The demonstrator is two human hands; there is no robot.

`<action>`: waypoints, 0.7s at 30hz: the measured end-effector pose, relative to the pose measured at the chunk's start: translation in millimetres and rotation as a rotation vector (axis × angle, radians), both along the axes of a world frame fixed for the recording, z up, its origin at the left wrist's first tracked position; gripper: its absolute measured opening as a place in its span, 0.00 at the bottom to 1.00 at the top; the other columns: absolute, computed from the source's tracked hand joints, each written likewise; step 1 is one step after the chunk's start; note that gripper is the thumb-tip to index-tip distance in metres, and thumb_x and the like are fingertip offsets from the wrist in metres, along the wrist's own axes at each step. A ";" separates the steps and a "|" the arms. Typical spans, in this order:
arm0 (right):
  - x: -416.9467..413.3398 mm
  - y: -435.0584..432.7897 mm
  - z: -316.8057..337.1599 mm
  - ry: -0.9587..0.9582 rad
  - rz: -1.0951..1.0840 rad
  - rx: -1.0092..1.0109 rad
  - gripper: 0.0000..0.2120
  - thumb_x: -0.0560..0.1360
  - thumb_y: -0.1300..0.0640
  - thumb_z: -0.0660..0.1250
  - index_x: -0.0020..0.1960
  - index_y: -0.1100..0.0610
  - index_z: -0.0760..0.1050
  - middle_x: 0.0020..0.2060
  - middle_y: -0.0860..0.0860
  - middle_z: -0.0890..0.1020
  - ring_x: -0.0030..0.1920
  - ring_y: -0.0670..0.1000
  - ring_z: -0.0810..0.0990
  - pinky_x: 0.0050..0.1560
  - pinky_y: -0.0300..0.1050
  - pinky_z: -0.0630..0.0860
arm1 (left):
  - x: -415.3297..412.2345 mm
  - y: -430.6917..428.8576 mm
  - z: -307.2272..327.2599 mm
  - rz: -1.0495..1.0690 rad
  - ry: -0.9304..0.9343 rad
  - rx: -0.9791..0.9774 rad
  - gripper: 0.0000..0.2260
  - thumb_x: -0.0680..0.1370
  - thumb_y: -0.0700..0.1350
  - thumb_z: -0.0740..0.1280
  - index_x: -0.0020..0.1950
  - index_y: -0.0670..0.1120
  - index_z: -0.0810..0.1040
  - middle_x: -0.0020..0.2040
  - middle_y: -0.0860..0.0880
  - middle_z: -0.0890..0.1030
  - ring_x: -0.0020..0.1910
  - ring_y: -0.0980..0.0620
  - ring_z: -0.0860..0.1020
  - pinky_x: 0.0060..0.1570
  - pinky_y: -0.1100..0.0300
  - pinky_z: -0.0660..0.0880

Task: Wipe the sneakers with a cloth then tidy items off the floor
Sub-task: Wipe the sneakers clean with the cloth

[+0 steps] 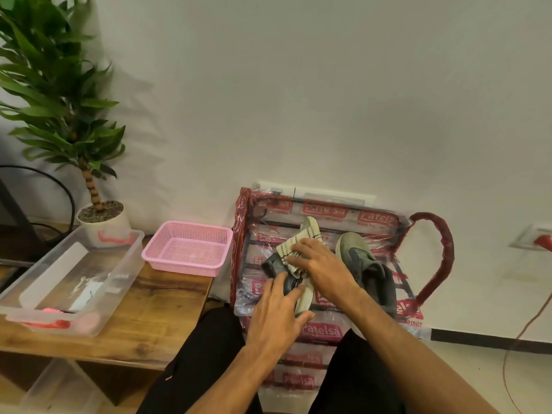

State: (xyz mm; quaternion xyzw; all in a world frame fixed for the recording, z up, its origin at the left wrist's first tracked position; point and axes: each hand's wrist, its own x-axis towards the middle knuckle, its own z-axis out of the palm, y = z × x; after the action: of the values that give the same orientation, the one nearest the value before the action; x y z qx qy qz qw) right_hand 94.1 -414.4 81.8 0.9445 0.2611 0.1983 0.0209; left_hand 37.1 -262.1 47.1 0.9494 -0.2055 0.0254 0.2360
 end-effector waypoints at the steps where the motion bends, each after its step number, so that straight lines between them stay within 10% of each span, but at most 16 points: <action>1: 2.4 0.1 3.9 0.000 -0.040 -0.025 0.19 0.67 0.64 0.75 0.57 0.55 0.82 0.57 0.54 0.80 0.61 0.58 0.76 0.62 0.52 0.73 | 0.1 -1.2 0.4 -0.005 -0.017 0.010 0.27 0.77 0.60 0.64 0.75 0.56 0.63 0.77 0.48 0.54 0.76 0.48 0.52 0.71 0.49 0.64; 14: 12.3 1.6 13.5 0.066 -0.006 -0.190 0.14 0.73 0.60 0.69 0.58 0.54 0.82 0.59 0.54 0.79 0.63 0.57 0.73 0.65 0.52 0.70 | -0.7 10.3 -1.9 -0.041 -0.121 0.042 0.22 0.81 0.53 0.61 0.75 0.52 0.63 0.74 0.48 0.60 0.73 0.51 0.59 0.64 0.58 0.70; 21: -0.3 -10.9 9.5 0.090 -0.117 0.084 0.24 0.71 0.72 0.67 0.63 0.54 0.79 0.66 0.56 0.75 0.70 0.59 0.69 0.69 0.54 0.66 | 7.1 10.0 5.8 -0.066 -0.120 0.036 0.23 0.78 0.59 0.64 0.72 0.55 0.69 0.77 0.47 0.57 0.76 0.49 0.53 0.73 0.53 0.59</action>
State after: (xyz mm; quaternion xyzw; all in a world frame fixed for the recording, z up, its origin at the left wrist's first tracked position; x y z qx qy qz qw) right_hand 93.8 -425.2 91.3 0.9661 0.1976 0.1649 -0.0188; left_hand 44.2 -252.1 53.0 0.9430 -0.2510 0.0710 0.2070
